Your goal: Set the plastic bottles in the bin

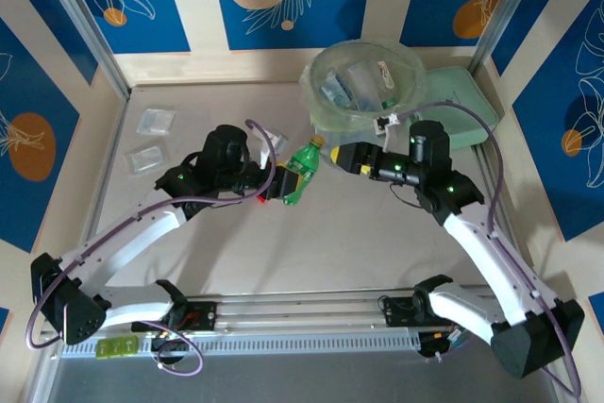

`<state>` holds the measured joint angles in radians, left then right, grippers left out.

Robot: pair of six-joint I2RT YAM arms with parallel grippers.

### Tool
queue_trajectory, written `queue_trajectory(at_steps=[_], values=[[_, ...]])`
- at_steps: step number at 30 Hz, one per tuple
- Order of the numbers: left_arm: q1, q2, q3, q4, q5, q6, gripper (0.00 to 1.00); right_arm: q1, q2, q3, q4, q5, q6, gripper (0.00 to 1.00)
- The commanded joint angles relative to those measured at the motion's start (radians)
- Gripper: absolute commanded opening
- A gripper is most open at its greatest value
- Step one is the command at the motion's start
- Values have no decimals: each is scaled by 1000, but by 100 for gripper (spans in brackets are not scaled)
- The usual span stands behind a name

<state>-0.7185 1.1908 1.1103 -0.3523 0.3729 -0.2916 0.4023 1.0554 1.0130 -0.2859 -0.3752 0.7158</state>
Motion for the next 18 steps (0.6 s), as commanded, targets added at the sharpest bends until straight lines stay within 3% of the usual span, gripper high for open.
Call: queue_trajectory(at_steps=[1, 4, 7, 14, 18], values=[[-12, -45, -19, 58, 64, -24, 48, 47, 51, 89, 48, -25, 1, 84], [-12, -53, -17, 56, 78, -23, 48, 80, 101, 124, 55, -10, -5, 80], [-11, -62, -20, 53, 84, -17, 48, 104, 135, 149, 65, 0, -7, 69], [-11, -86, -23, 52, 99, -9, 48, 139, 164, 179, 60, 35, -11, 20], [-11, -98, -22, 59, 101, -11, 62, 142, 154, 187, 57, 48, -7, 7]])
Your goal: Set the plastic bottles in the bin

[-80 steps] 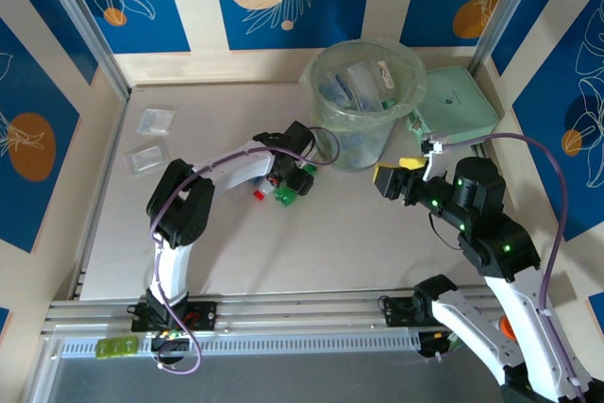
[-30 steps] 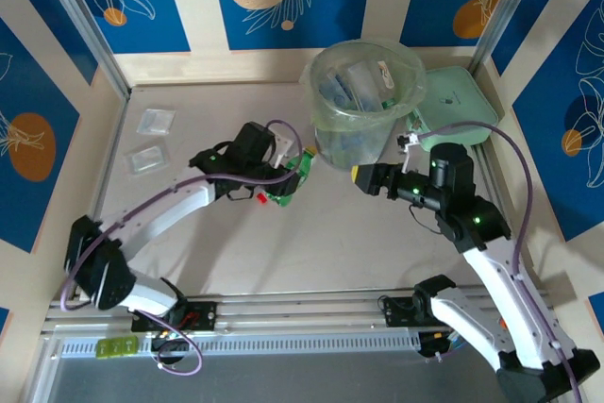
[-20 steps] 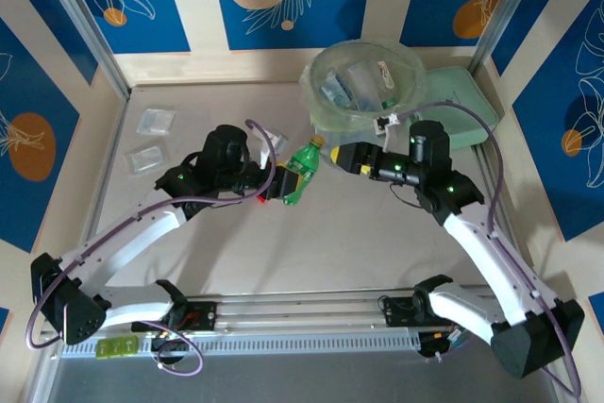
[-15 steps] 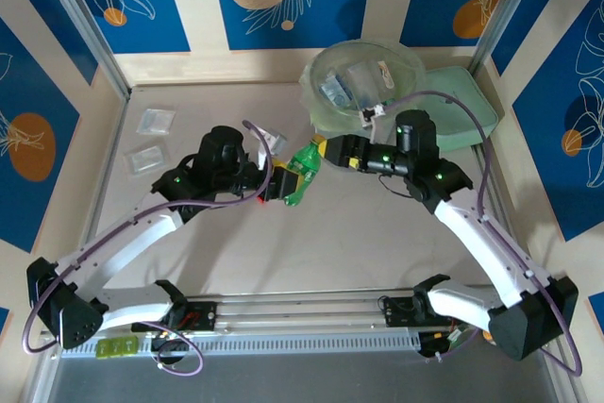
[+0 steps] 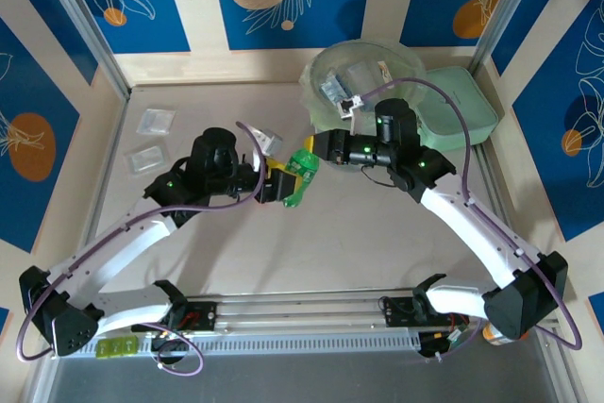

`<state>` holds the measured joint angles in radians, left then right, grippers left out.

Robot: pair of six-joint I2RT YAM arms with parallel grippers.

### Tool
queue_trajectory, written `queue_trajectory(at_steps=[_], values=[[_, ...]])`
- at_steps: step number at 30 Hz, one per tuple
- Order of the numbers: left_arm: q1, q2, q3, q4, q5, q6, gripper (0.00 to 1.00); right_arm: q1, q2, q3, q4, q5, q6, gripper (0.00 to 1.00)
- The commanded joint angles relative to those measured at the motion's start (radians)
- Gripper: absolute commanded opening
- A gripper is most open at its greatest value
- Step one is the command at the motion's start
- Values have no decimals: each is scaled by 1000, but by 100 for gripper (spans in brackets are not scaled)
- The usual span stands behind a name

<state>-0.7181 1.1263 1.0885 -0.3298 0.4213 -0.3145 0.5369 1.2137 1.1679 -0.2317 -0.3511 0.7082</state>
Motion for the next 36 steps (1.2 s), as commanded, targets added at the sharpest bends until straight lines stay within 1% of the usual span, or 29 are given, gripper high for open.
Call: queue_trajectory(at_steps=[1, 3, 5, 6, 8, 11, 14, 18, 21, 24, 28, 30, 32, 36], values=[[-12, -40, 2, 34, 42, 12, 68, 8, -6, 39, -5, 28, 1, 3], [-12, -62, 12, 37, 22, 14, 78, 8, -10, 59, -31, 44, -6, 0], [-12, -97, 24, 23, -49, 30, 85, -6, -18, 98, -85, 90, -25, 0], [-11, -115, 27, 15, -104, 41, 87, -21, -22, 112, -102, 104, -26, 0], [-12, -165, 15, 19, -231, 76, 88, -84, -25, 145, -110, 95, -4, 0], [-12, -248, -58, 87, -382, 108, 90, -180, 2, 236, -133, 63, 13, 0], [-10, -303, -125, 139, -452, 131, 90, -274, 62, 345, -162, 56, 19, 0], [-11, -306, -154, 133, -474, 158, 91, -386, 183, 498, -178, 43, 39, 0], [-10, -301, -165, 137, -475, 160, 91, -440, 298, 627, -200, 41, 49, 0], [-10, -303, -168, 143, -469, 168, 91, -457, 413, 777, -249, 68, 19, 0], [-11, -304, -173, 147, -466, 171, 91, -460, 575, 1007, -392, 118, -57, 0], [-11, -306, -174, 148, -469, 171, 91, -460, 632, 1091, -455, 150, -83, 0], [-12, -305, -176, 151, -470, 171, 91, -466, 669, 1132, -480, 175, -82, 0], [-12, -303, -180, 157, -463, 169, 91, -496, 722, 1153, -434, 110, -2, 0]])
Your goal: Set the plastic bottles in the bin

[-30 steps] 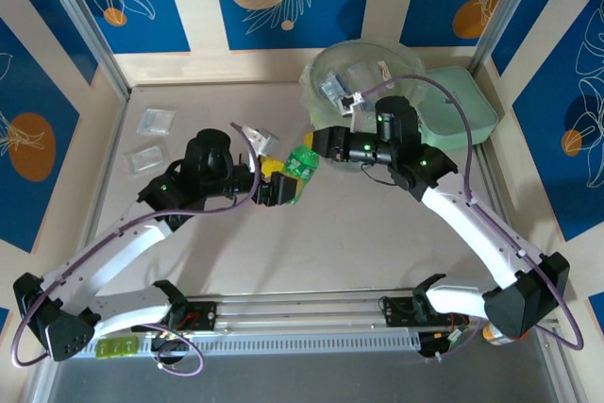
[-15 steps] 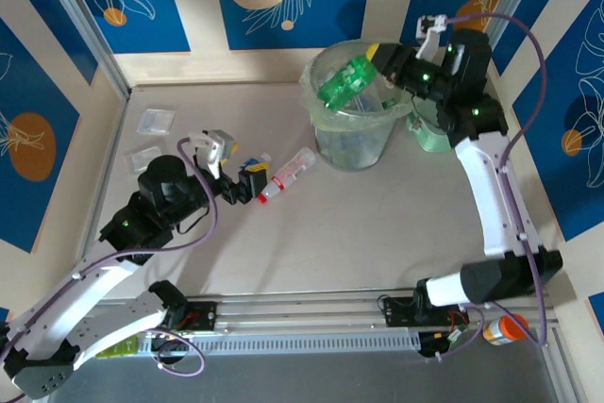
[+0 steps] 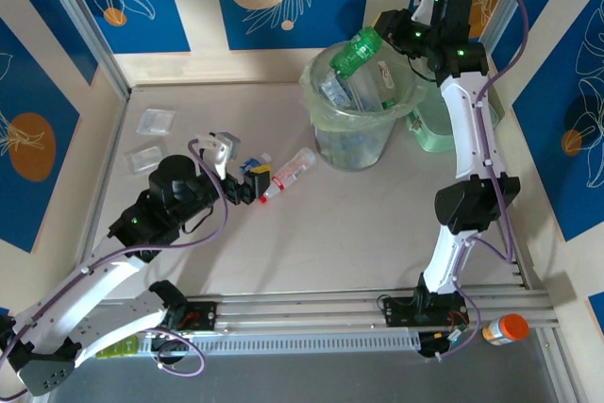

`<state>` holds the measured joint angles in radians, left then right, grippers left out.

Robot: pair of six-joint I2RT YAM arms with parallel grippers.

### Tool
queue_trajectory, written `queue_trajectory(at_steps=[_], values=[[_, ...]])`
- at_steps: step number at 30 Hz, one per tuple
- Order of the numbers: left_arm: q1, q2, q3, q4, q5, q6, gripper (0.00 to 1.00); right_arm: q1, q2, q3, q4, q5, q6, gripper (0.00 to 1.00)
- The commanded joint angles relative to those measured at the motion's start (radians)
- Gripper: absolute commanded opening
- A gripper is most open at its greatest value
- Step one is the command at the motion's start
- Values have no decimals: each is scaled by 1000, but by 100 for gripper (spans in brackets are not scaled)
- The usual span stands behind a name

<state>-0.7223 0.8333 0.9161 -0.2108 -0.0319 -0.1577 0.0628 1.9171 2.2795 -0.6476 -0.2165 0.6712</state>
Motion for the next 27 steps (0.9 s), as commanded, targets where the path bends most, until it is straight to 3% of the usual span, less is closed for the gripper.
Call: queue_trajectory(at_steps=[1, 11, 17, 21, 27], values=[[-8, -10, -8, 40, -10, 12, 91, -28, 32, 40, 3, -46, 67, 0], [-7, -14, -17, 53, -5, 22, 92, -32, 217, 182, 74, -134, 236, 0], [-8, -15, -20, 56, -6, 26, 92, -24, 339, 351, -45, -133, 200, 0], [-8, -19, -22, 58, -7, 27, 92, -19, 325, 279, -94, -93, 128, 0], [-7, -16, -23, 63, -7, 27, 92, -10, 255, 67, -27, -40, 93, 0]])
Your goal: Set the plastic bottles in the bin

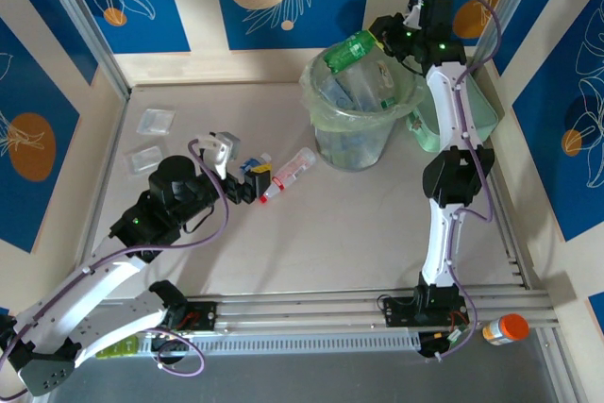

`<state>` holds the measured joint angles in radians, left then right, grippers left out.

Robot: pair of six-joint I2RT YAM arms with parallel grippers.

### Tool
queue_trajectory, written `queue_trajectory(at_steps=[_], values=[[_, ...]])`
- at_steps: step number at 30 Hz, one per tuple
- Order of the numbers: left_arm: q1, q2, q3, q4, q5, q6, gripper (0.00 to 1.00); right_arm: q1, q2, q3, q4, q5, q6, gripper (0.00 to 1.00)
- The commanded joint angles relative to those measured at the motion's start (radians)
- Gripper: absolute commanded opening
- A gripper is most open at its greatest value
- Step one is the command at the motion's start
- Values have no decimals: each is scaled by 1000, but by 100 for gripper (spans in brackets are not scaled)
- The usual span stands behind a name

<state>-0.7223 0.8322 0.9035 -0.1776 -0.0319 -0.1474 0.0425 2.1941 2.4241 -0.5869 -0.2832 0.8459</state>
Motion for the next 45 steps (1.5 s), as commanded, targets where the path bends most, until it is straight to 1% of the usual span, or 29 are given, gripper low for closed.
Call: queue_trajectory(at_steps=[1, 2, 4, 9, 10, 11, 13, 16, 18, 22, 29, 31, 34, 36, 38, 40, 43, 45], values=[[-8, -15, -11, 29, -8, 17, 92, 11, -25, -92, -82, 31, -84, 0], [-8, -15, -11, 27, -8, 17, 92, 11, -27, -99, -80, 33, -84, 1], [-7, -13, -11, 27, -10, 18, 92, 16, -28, -105, -76, 24, -87, 7], [-7, -12, -11, 27, -14, 20, 92, 21, -60, -110, -51, 18, -102, 28], [-7, -12, -10, 27, -15, 21, 92, 21, -65, -109, -53, 18, -103, 29], [-7, -12, -9, 24, -17, 20, 93, 18, -71, -108, -53, 13, -103, 26], [-8, -13, -9, 24, -21, 20, 93, 9, -94, -125, -30, -8, -91, 13], [-7, -17, -11, 23, -27, 22, 93, -9, -156, -164, 44, -25, -71, 5], [-7, -18, -11, 22, -29, 22, 93, -21, -194, -159, 55, -17, -74, 3], [-6, -22, -12, 23, -30, 22, 93, -54, -272, -157, 61, 0, -86, 2], [-8, -26, -12, 24, -22, 20, 93, -89, -356, -186, -6, 45, -163, 0], [-8, -25, -12, 25, -19, 19, 93, -71, -357, -121, -122, 127, -241, 0], [-7, -25, -12, 26, -18, 17, 93, -9, -344, -6, -316, 323, -398, 0], [-7, -25, -12, 25, -17, 17, 93, 30, -347, 12, -381, 439, -464, 0], [-7, -23, -12, 26, -16, 15, 93, 81, -357, -6, -399, 594, -534, 0], [-7, -20, -12, 28, -12, 14, 93, 131, -359, -43, -370, 763, -613, 0], [-6, -16, -12, 27, -11, 13, 93, 166, -314, -21, -352, 895, -695, 0], [-8, -15, -14, 27, -14, 13, 93, 176, -277, 10, -347, 950, -739, 0]])
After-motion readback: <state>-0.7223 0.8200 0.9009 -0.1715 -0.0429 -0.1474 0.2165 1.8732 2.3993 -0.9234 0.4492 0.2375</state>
